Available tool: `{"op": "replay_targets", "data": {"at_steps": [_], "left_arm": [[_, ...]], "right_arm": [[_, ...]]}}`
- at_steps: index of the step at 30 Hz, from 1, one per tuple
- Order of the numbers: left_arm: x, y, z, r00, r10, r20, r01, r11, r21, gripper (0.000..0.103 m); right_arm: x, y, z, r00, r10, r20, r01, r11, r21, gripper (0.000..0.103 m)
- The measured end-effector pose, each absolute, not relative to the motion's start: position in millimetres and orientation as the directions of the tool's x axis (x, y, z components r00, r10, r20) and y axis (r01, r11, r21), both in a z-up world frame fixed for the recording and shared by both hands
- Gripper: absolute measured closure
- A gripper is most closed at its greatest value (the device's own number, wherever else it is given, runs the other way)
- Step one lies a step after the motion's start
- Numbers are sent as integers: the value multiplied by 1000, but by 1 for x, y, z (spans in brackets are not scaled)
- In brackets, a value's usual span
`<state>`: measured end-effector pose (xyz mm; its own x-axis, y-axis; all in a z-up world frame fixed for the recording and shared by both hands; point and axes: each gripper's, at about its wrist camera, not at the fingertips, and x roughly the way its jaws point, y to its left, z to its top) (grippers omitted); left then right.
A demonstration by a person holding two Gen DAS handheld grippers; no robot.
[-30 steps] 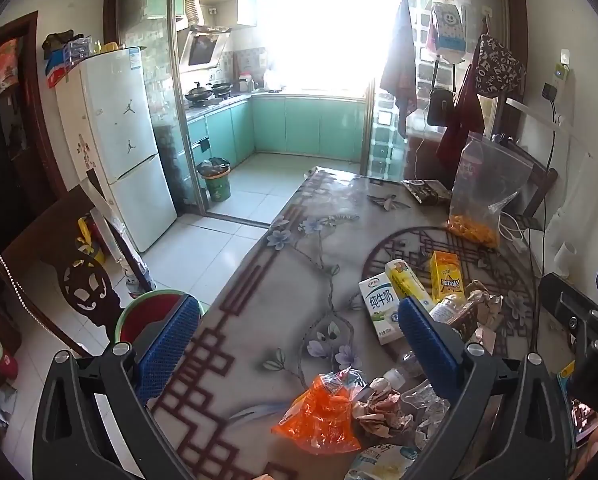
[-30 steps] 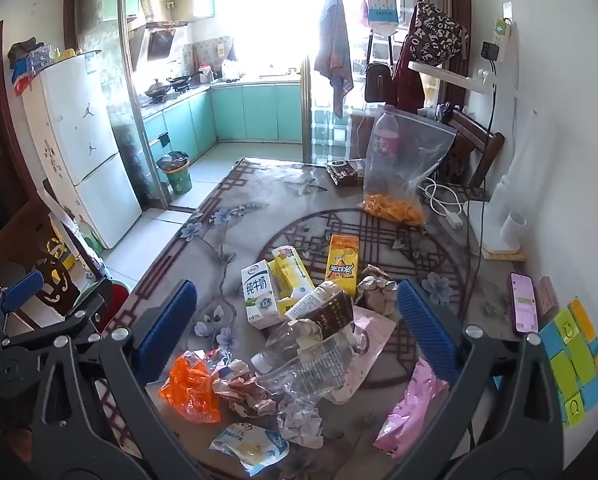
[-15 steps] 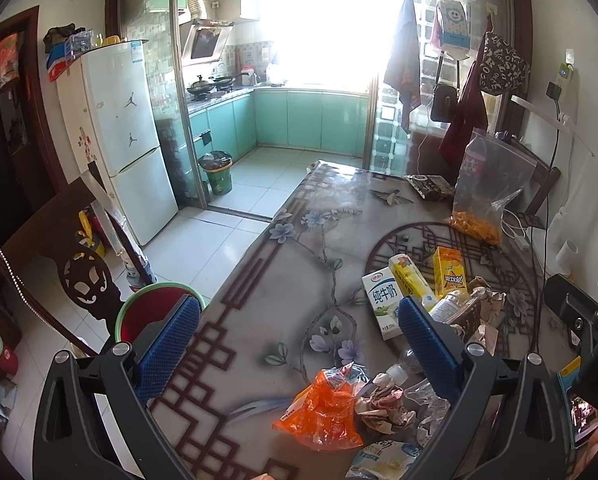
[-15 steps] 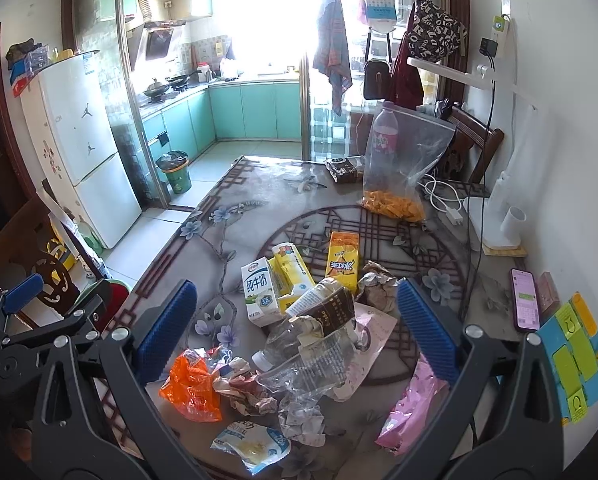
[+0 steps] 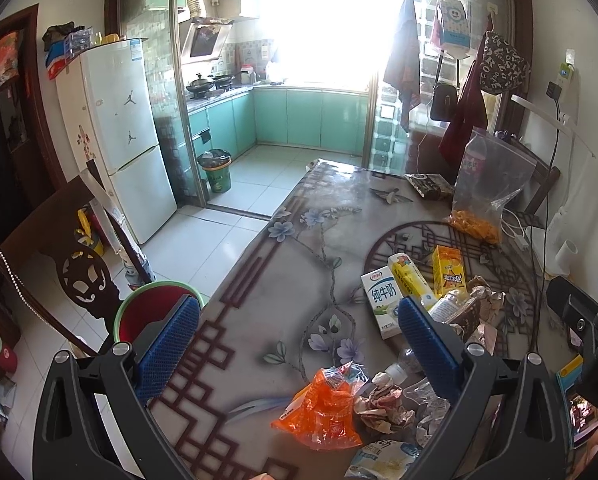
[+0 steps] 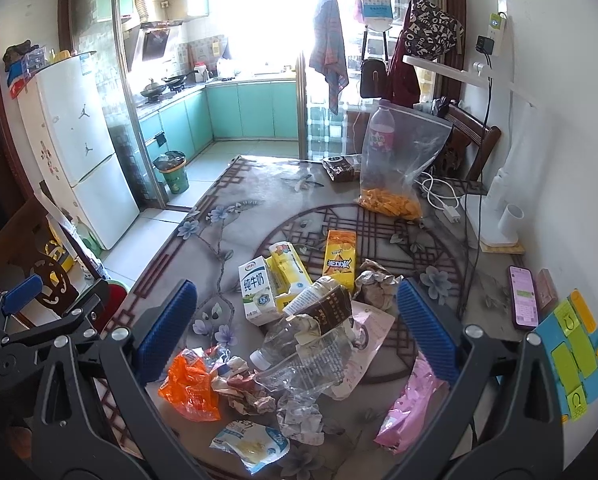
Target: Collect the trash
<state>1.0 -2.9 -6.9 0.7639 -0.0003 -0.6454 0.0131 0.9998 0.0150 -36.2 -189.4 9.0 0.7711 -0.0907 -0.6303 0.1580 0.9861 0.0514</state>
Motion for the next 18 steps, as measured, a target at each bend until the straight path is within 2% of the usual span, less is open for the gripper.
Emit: {"op": "replay_targets", "data": {"at_steps": [18], "left_arm": [[1,-3,-7,766,1,-643,10,1000,14,8]], "right_arm": [[-37,-189,11,771,-91,-630,158,986,50,4]]}}
